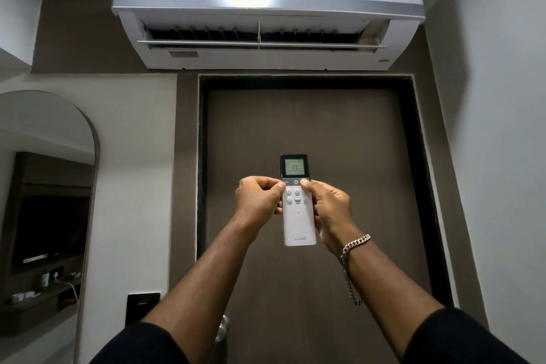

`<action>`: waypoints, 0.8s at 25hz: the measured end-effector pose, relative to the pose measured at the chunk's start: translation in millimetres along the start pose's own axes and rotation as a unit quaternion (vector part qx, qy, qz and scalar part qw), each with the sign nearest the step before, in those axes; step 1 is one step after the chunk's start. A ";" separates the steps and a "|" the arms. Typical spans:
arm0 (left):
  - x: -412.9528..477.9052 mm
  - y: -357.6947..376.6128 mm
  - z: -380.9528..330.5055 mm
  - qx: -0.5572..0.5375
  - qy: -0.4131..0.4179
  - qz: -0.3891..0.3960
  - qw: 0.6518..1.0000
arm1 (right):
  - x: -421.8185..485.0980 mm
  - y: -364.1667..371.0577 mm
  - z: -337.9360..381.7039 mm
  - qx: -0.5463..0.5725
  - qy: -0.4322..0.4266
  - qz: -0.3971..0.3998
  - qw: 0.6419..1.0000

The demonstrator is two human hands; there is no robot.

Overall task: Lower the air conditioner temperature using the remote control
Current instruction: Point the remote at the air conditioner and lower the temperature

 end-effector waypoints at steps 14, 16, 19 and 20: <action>-2.7 -1.1 -3.8 -0.022 0.002 0.010 1.000 | -8.1 2.6 8.7 -0.001 -0.014 -0.008 1.000; -2.8 -2.3 -4.5 -0.023 0.003 0.010 1.000 | -9.3 3.1 9.2 -0.003 -0.013 -0.009 1.000; -2.8 -4.1 -5.6 -0.025 0.002 0.006 1.000 | -10.9 4.7 10.2 0.001 -0.011 -0.013 1.000; -2.9 -4.4 -6.0 -0.024 0.003 0.004 1.000 | -11.2 5.3 10.6 0.003 -0.010 -0.012 1.000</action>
Point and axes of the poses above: each hand's wrist, its own x-axis towards the middle knuckle, its own y-axis out of the palm, z = x × y, the point moved 5 cm from there along x, towards the middle knuckle, and after that the axes turned 12 degrees about x, right-handed, at the moved point
